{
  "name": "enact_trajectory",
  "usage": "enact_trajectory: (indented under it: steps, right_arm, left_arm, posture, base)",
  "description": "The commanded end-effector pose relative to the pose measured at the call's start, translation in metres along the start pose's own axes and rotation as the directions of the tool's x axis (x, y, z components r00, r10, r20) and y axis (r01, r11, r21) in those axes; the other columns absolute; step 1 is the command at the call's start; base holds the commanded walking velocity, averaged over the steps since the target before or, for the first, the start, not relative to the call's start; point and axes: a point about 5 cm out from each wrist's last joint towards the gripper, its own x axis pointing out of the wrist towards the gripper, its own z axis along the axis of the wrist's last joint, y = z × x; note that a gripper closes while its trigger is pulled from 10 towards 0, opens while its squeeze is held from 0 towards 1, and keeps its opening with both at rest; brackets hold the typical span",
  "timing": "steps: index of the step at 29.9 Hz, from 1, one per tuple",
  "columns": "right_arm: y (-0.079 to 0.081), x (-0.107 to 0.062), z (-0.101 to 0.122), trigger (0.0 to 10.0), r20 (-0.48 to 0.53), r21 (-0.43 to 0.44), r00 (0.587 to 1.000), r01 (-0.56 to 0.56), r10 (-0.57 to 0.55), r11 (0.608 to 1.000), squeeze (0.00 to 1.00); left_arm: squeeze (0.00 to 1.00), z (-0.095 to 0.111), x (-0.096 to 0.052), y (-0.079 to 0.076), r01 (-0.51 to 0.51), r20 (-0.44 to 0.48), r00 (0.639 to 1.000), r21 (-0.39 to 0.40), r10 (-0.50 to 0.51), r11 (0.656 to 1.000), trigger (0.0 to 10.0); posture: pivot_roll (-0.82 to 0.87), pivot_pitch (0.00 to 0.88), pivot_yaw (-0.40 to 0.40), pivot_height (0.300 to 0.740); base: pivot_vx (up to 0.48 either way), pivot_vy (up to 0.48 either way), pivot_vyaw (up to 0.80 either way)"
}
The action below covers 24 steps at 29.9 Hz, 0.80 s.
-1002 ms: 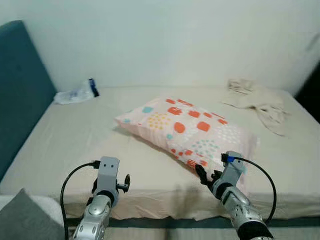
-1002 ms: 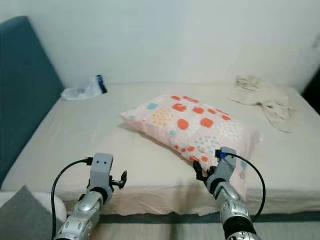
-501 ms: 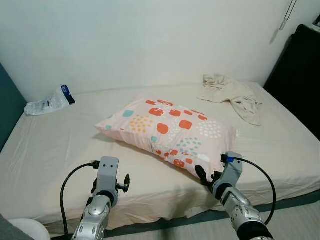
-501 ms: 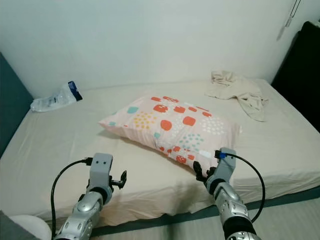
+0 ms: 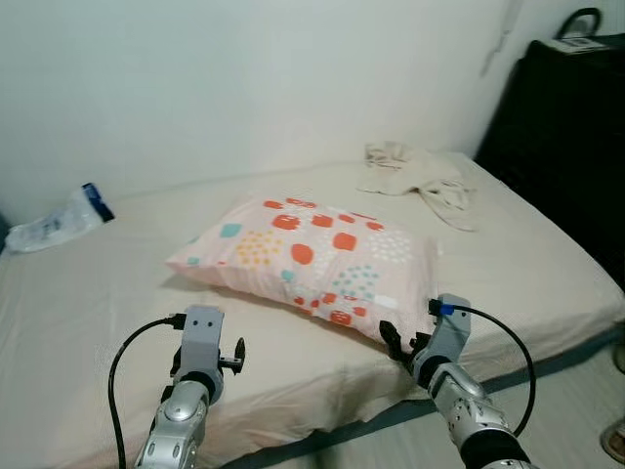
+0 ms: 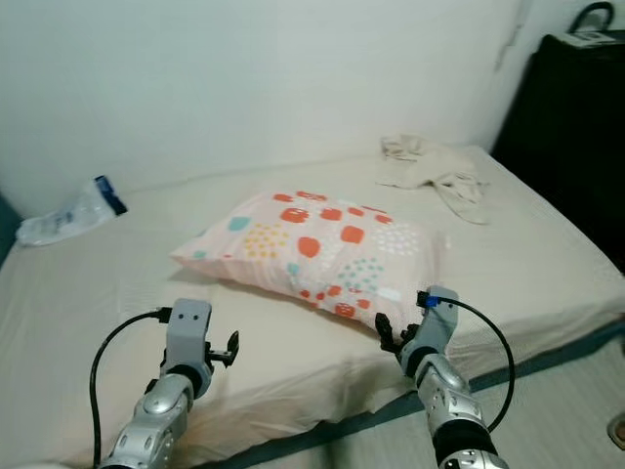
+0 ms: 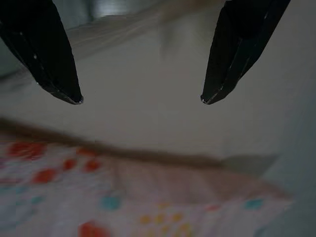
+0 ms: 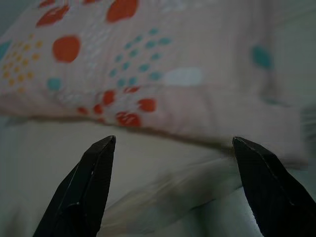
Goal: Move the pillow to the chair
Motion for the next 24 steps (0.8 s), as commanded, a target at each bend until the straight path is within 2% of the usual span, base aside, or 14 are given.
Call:
enact_trajectory:
  steps: [1,13,16,17,24]
  right_arm:
    - [0.002,0.001,-0.003,10.0,-0.003,0.007,1.000,0.005,-0.005,1.000,0.00]
    - [0.001,0.000,-0.006,10.0,-0.015,0.005,1.000,0.014,-0.014,1.000,0.00]
    - [0.000,0.000,-0.005,10.0,-0.013,0.006,1.000,0.016,-0.016,1.000,0.00]
    - [0.001,0.000,-0.005,10.0,-0.012,0.007,1.000,0.017,-0.017,1.000,0.00]
    - [0.001,0.001,-0.005,10.0,-0.011,0.011,1.000,0.014,-0.014,1.000,0.00]
  left_arm:
    - [0.00,-0.006,-0.001,0.002,-0.004,-0.020,1.000,0.007,0.004,1.000,10.0]
    - [0.00,-0.007,-0.003,0.001,-0.001,-0.020,1.000,0.004,0.001,1.000,10.0]
    - [0.00,-0.005,-0.004,-0.005,0.042,-0.005,0.999,-0.016,-0.042,0.999,10.0]
    - [0.00,-0.004,-0.005,-0.011,0.084,0.012,0.996,-0.029,-0.084,0.996,10.0]
    - [0.00,0.000,-0.006,-0.018,0.130,0.034,0.991,-0.024,-0.129,0.991,10.0]
  posture:
    - [-0.05,0.023,0.019,0.740]
    - [-0.05,0.034,0.019,0.740]
    - [-0.05,0.035,0.019,0.740]
    - [-0.05,0.034,0.020,0.740]
    - [-0.05,0.032,0.021,0.740]
  base:
    - [0.000,0.000,0.00]
    - [0.000,0.000,0.00]
    - [0.000,0.000,0.00]
    - [0.000,0.000,0.00]
    - [0.000,0.000,0.00]
